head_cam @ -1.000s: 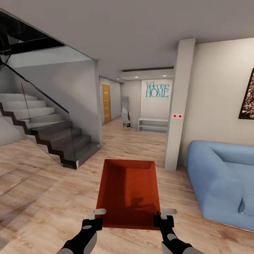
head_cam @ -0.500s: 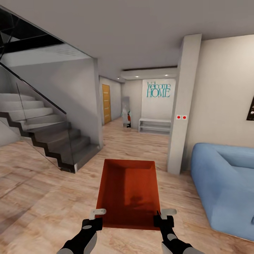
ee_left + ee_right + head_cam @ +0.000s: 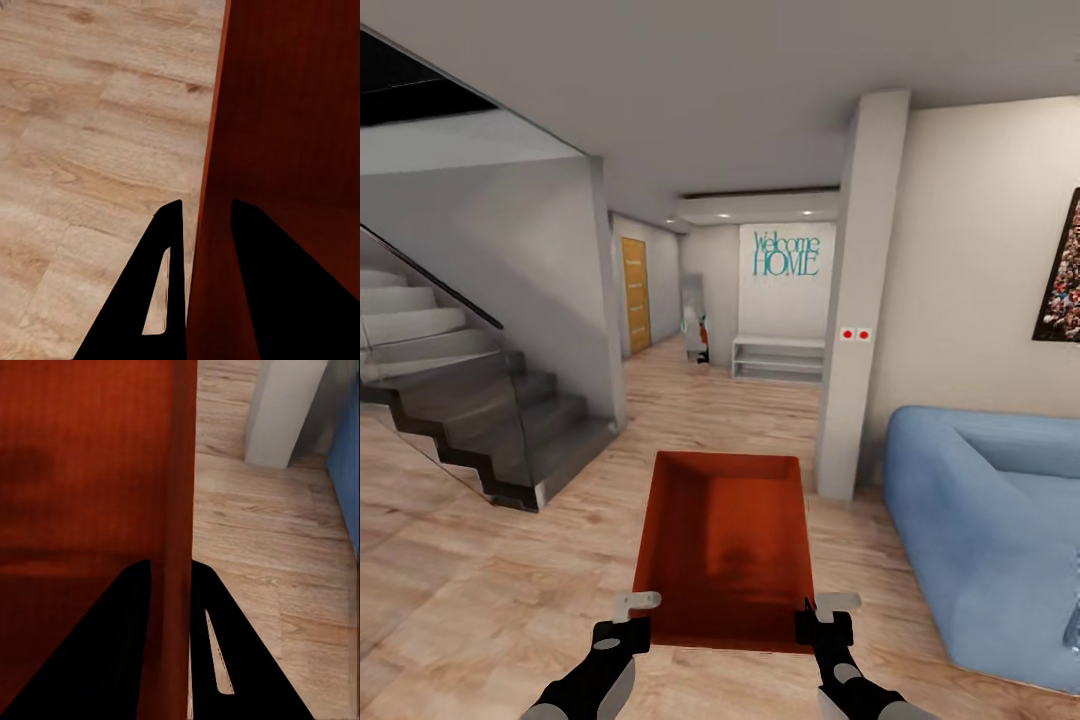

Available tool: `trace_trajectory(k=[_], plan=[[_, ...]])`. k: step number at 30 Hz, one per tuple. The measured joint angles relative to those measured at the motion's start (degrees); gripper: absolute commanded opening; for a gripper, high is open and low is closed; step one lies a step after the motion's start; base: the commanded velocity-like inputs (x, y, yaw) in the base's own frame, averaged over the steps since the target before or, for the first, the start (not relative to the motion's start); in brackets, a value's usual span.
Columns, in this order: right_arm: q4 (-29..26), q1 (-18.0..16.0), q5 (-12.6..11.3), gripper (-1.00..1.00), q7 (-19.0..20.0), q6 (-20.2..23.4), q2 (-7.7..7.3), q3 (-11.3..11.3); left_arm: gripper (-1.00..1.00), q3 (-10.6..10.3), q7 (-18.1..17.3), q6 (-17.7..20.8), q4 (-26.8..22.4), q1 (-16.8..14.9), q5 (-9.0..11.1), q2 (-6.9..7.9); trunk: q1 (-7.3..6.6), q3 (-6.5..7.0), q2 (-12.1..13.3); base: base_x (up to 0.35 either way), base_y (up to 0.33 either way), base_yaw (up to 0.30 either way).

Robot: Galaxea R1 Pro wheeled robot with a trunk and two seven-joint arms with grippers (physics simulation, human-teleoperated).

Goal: Move the two storage containers from the living room to the garage. In the garage, place one container on the floor and stack the other container on top of it (either order is fine).

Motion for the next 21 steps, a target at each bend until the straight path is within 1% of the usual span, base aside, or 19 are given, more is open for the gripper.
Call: trace_trajectory(k=[5, 21], plan=[[-0.1, 0.0, 0.1, -1.0, 0.1, 0.1, -0.02, -0.1, -1.0, 0.0, 0.0, 0.0, 0.0, 0.0, 0.0, 0.0, 0.0, 0.0, 0.0, 0.322, 0.0, -0.102], [-0.4, 0.0, 0.4, -1.0, 0.2, 0.4, -0.07, -0.2, -1.0, 0.2, 0.0, 0.0, 0.0, 0.0, -0.1, -0.02, 0.0, 0.0, 0.0, 0.322, 0.0, -0.005]])
